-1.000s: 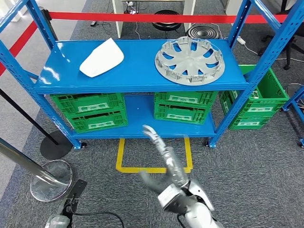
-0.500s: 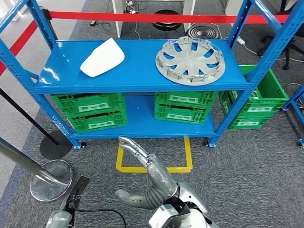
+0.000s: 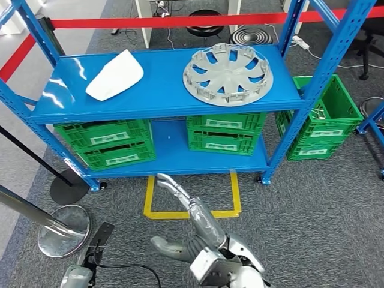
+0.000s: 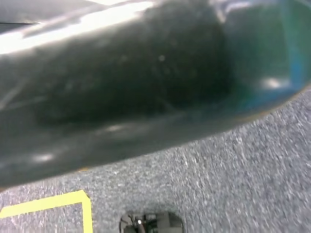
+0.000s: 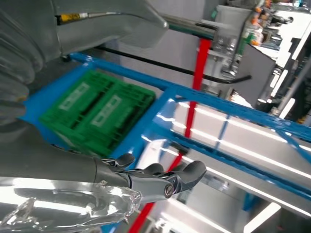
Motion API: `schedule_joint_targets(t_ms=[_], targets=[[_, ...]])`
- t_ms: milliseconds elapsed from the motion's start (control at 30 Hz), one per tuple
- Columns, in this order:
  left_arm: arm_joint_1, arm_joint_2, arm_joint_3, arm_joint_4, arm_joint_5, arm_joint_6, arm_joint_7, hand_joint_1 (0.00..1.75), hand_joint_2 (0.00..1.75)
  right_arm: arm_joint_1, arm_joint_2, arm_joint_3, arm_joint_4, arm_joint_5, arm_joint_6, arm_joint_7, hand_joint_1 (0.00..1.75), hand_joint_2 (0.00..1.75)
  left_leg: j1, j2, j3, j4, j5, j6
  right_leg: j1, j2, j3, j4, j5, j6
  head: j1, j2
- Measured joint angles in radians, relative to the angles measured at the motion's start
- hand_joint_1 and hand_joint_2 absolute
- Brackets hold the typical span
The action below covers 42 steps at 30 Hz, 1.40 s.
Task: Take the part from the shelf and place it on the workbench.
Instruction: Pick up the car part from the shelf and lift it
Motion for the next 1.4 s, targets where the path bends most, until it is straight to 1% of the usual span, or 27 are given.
schedule_joint_targets(t_ms=[67,133,167,200,267,300,367,433,500,533,600,633,667,700,800,833,867,933,1000,1067,1133,1167,1200,1233,1300,1333,1400], targets=[[0.001,0.002,0.000,0.000,0.006,0.000,-0.005,0.00,0.00,0.002,-0.001,-0.008,0.002,0.000,0.004,0.019,0.00,0.00,-0.001,0.000,-0.054,0.107,-0.053,-0.003,0.001,0.000,0.002,-0.001,-0.002,-0.009,-0.004,0.000],[0.006,0.005,0.000,0.000,0.009,0.000,-0.008,0.00,0.00,0.005,-0.006,-0.017,0.006,0.000,0.006,0.028,0.00,0.87,-0.003,0.000,-0.120,0.225,-0.088,-0.002,0.003,0.001,0.003,-0.001,-0.004,-0.014,-0.006,0.000],[0.008,0.006,0.000,0.000,0.011,0.000,-0.010,0.00,0.00,0.007,-0.008,-0.020,0.008,0.001,0.004,0.032,0.00,1.31,-0.003,-0.001,-0.136,0.245,-0.080,0.000,0.004,0.002,0.005,-0.001,-0.005,-0.015,-0.006,0.000],[0.010,0.006,0.000,0.000,0.013,0.000,-0.011,0.00,0.00,0.009,-0.010,-0.024,0.009,0.004,0.000,0.036,0.00,1.75,-0.004,-0.001,-0.135,0.229,-0.054,0.003,0.005,0.004,0.007,-0.001,-0.007,-0.016,-0.006,0.000],[0.011,0.007,0.000,0.001,0.021,0.002,-0.016,0.00,0.00,0.014,-0.012,-0.031,0.009,0.020,-0.015,0.045,0.00,1.75,-0.004,-0.001,-0.092,0.118,0.023,0.009,0.006,0.007,0.014,-0.001,-0.010,-0.015,-0.006,0.000],[0.011,0.007,0.000,0.001,0.027,0.004,-0.017,0.00,0.00,0.016,-0.012,-0.037,0.009,0.031,-0.026,0.050,0.00,1.75,-0.005,-0.002,-0.068,0.060,0.048,0.011,0.008,0.009,0.015,0.000,-0.012,-0.011,-0.007,0.000],[0.012,0.008,0.000,0.001,0.038,0.007,-0.019,0.00,0.00,0.021,-0.013,-0.047,0.005,0.053,-0.046,0.057,0.00,1.75,-0.006,-0.004,-0.045,0.000,0.058,0.014,0.012,0.011,0.011,0.000,-0.012,-0.002,-0.007,0.000],[0.016,0.008,0.000,0.002,0.041,0.005,-0.020,0.00,0.00,0.028,-0.013,-0.056,0.000,0.069,-0.061,0.060,0.00,1.75,-0.006,-0.004,-0.046,-0.008,0.054,0.021,0.013,0.011,0.009,-0.004,-0.010,0.007,-0.007,0.000],[0.020,0.010,0.000,0.002,0.041,-0.006,-0.022,0.00,0.00,0.035,-0.014,-0.064,-0.008,0.089,-0.079,0.056,0.00,1.75,-0.003,-0.004,-0.044,-0.011,0.055,0.033,0.012,0.006,-0.003,0.020,-0.029,0.017,-0.004,0.000],[0.020,0.011,0.000,0.002,0.040,-0.013,-0.023,0.00,0.00,0.037,-0.014,-0.068,-0.012,0.100,-0.089,0.053,0.00,1.75,-0.002,-0.004,-0.042,-0.013,0.056,0.038,0.012,0.002,-0.023,0.063,-0.054,0.021,-0.002,0.000],[0.021,0.013,-0.001,0.002,0.040,-0.021,-0.024,0.00,0.00,0.041,-0.015,-0.072,-0.017,0.112,-0.101,0.050,0.00,1.75,-0.004,-0.003,-0.041,-0.012,0.054,0.044,0.011,-0.003,-0.086,0.196,-0.115,0.026,0.001,0.000],[0.022,0.014,-0.001,0.002,0.040,-0.023,-0.025,0.00,0.00,0.043,-0.016,-0.073,-0.018,0.113,-0.103,0.049,0.00,1.75,-0.005,-0.003,-0.040,-0.012,0.053,0.045,0.011,-0.004,-0.114,0.253,-0.134,0.027,0.001,0.000],[0.023,0.014,-0.001,0.002,0.040,-0.023,-0.025,0.00,0.00,0.046,-0.016,-0.075,-0.018,0.113,-0.104,0.049,0.00,1.75,-0.006,-0.003,-0.039,-0.012,0.052,0.046,0.012,-0.004,-0.128,0.279,-0.135,0.027,0.001,0.000],[0.023,0.015,-0.001,0.002,0.040,-0.023,-0.025,0.00,0.00,0.049,-0.016,-0.076,-0.018,0.113,-0.105,0.049,0.00,1.75,-0.006,-0.003,-0.037,-0.012,0.051,0.047,0.012,-0.004,-0.122,0.264,-0.116,0.025,0.001,0.000],[0.023,0.016,-0.001,0.002,0.040,-0.024,-0.025,0.00,0.00,0.050,-0.017,-0.079,-0.022,0.113,-0.105,0.048,0.00,1.75,-0.009,-0.005,-0.025,-0.010,0.044,0.042,0.013,-0.004,-0.024,0.074,-0.022,0.016,0.001,0.000],[0.023,0.016,-0.001,0.002,0.040,-0.024,-0.025,0.00,0.00,0.050,-0.017,-0.080,-0.024,0.113,-0.106,0.047,0.00,1.75,-0.010,-0.006,-0.023,-0.010,0.043,0.038,0.014,-0.004,0.001,0.027,-0.009,0.013,0.001,0.000],[0.023,0.016,-0.002,0.002,0.040,-0.023,-0.025,0.00,0.00,0.051,-0.017,-0.082,-0.027,0.113,-0.108,0.043,0.00,1.75,-0.011,-0.006,-0.024,-0.009,0.043,0.033,0.016,-0.003,0.013,0.006,-0.010,0.011,-0.001,0.000],[0.023,0.017,-0.003,0.002,0.040,-0.018,-0.026,0.00,0.00,0.057,-0.017,-0.087,-0.035,0.102,-0.115,0.026,0.00,1.75,-0.011,-0.006,-0.025,-0.011,0.045,0.024,0.017,0.000,0.015,0.000,-0.012,0.003,-0.003,0.000],[0.023,0.017,-0.006,0.003,0.040,-0.014,-0.028,0.00,0.00,0.064,-0.017,-0.095,-0.054,0.078,-0.120,0.000,0.00,1.75,-0.011,-0.005,-0.032,0.004,0.030,0.014,0.013,0.000,0.017,-0.006,-0.009,-0.007,-0.005,0.000],[0.024,0.019,-0.012,0.003,0.040,-0.012,-0.029,0.00,0.00,0.072,-0.017,-0.105,-0.077,0.061,-0.130,-0.021,0.00,1.75,-0.010,-0.005,-0.070,0.088,-0.021,0.005,0.009,-0.002,0.019,-0.011,-0.006,-0.016,-0.009,0.000],[0.027,0.022,-0.018,0.003,0.041,-0.009,-0.029,0.00,0.00,0.087,-0.017,-0.119,-0.098,0.057,-0.150,-0.032,0.00,1.75,-0.010,-0.004,-0.132,0.219,-0.075,0.000,0.009,-0.002,0.019,-0.012,-0.007,-0.020,-0.011,0.000],[0.030,0.023,-0.021,0.003,0.042,-0.006,-0.029,0.00,0.00,0.095,-0.017,-0.127,-0.106,0.059,-0.160,-0.034,0.00,1.75,-0.009,-0.004,-0.151,0.258,-0.081,-0.001,0.008,-0.002,0.020,-0.012,-0.008,-0.021,-0.012,0.000],[0.032,0.024,-0.022,0.003,0.043,-0.004,-0.029,0.00,0.00,0.103,-0.017,-0.135,-0.114,0.065,-0.169,-0.033,0.00,1.75,-0.009,-0.004,-0.154,0.259,-0.067,-0.002,0.008,-0.001,0.020,-0.012,-0.008,-0.021,-0.012,0.000],[0.034,0.024,-0.023,0.003,0.045,-0.001,-0.029,0.00,0.00,0.109,-0.017,-0.143,-0.120,0.076,-0.179,-0.031,0.00,1.75,-0.007,-0.004,-0.137,0.220,-0.035,-0.002,0.007,0.000,0.022,-0.011,-0.008,-0.020,-0.012,0.000],[0.034,0.026,-0.024,0.003,0.047,0.001,-0.029,0.00,0.00,0.120,-0.017,-0.158,-0.130,0.106,-0.199,-0.027,0.00,1.75,-0.004,-0.004,-0.076,0.089,0.033,-0.004,0.007,0.002,0.024,-0.010,-0.011,-0.014,-0.012,0.000],[0.034,0.026,-0.025,0.003,0.049,0.001,-0.029,0.00,0.00,0.124,-0.017,-0.165,-0.133,0.119,-0.206,-0.026,0.00,1.75,-0.003,-0.005,-0.050,0.035,0.049,-0.002,0.009,0.003,0.023,-0.008,-0.012,-0.009,-0.014,0.000],[0.036,0.026,-0.025,0.003,0.049,0.002,-0.029,0.00,0.00,0.133,-0.018,-0.179,-0.137,0.130,-0.214,-0.025,0.00,1.75,-0.005,-0.007,-0.033,-0.008,0.050,0.007,0.014,0.004,0.020,-0.010,-0.010,0.002,-0.015,0.000]])
